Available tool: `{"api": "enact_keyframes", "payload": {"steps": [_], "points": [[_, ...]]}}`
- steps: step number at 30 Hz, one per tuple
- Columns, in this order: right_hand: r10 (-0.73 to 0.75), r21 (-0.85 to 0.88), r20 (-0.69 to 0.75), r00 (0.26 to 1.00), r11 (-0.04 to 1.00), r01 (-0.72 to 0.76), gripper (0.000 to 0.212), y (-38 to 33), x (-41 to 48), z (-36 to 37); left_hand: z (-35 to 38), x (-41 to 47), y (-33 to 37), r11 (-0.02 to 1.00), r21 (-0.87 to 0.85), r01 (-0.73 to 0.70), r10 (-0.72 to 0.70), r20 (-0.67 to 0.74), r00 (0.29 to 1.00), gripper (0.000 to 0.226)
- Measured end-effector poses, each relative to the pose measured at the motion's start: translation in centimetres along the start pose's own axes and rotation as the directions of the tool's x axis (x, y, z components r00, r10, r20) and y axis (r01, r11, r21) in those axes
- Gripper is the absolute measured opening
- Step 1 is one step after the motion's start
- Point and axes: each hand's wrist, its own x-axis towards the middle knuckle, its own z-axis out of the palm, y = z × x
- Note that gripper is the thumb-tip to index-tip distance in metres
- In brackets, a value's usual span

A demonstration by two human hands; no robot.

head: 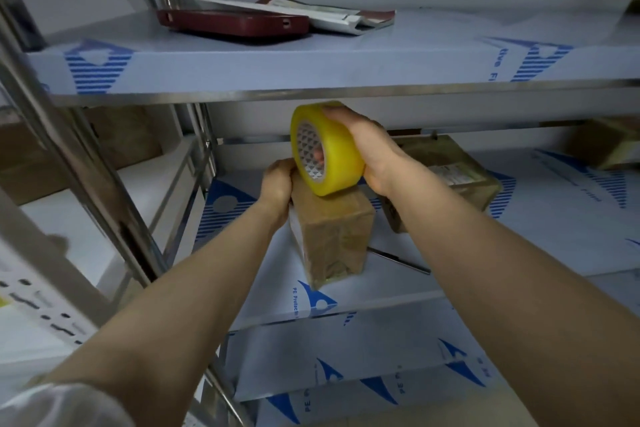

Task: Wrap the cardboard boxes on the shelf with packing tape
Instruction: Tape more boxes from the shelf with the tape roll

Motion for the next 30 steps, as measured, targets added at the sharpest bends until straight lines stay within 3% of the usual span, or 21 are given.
{"api": "enact_keyframes", "payload": {"steps": [3,8,13,15,20,24,27,30], "points": [[-0.017,0.056,0.010,1.000,0.998,0.016,0.101,1.1,0.5,-0.2,-0.1,0.8,0.0,0.998,0.065,0.015,-0.012,-0.039,0.999,0.021],[-0.068,-0.010,-0.065,0.996,0.998,0.068,0.059,-0.3,-1.9,1.3,-0.1,1.7,0.6,0.968,0.251,-0.022,0.050,-0.104,0.993,0.030],[-0.056,-0.089,-0.045,0.997,0.995,0.052,0.043,-1.0,-5.2,0.0,0.0,1.4,0.2,0.980,0.194,-0.045,0.074,-0.148,0.986,0.032],[-0.056,-0.105,-0.059,0.997,0.993,0.050,0.035,-1.1,-6.7,-0.9,0.3,1.1,0.2,0.983,0.172,-0.065,0.090,-0.143,0.986,0.022],[-0.019,-0.252,-0.072,0.997,0.968,0.000,0.034,0.2,-10.1,-2.4,0.2,0.9,0.2,0.991,0.106,-0.085,0.101,-0.164,0.981,0.024],[-0.034,-0.306,-0.115,0.993,0.952,-0.003,0.051,2.0,-11.3,-3.6,0.7,0.6,0.2,0.994,0.064,-0.092,0.100,-0.146,0.984,0.021],[-0.009,-0.310,-0.155,0.988,0.950,-0.040,0.060,3.5,-11.9,-4.1,1.0,0.6,0.1,0.995,0.048,-0.083,0.089,-0.141,0.986,0.021],[0.051,-0.282,-0.163,0.985,0.955,-0.096,0.053,5.4,-12.4,-4.2,1.2,0.7,0.0,0.997,-0.006,-0.077,0.075,-0.143,0.987,0.021]]}}
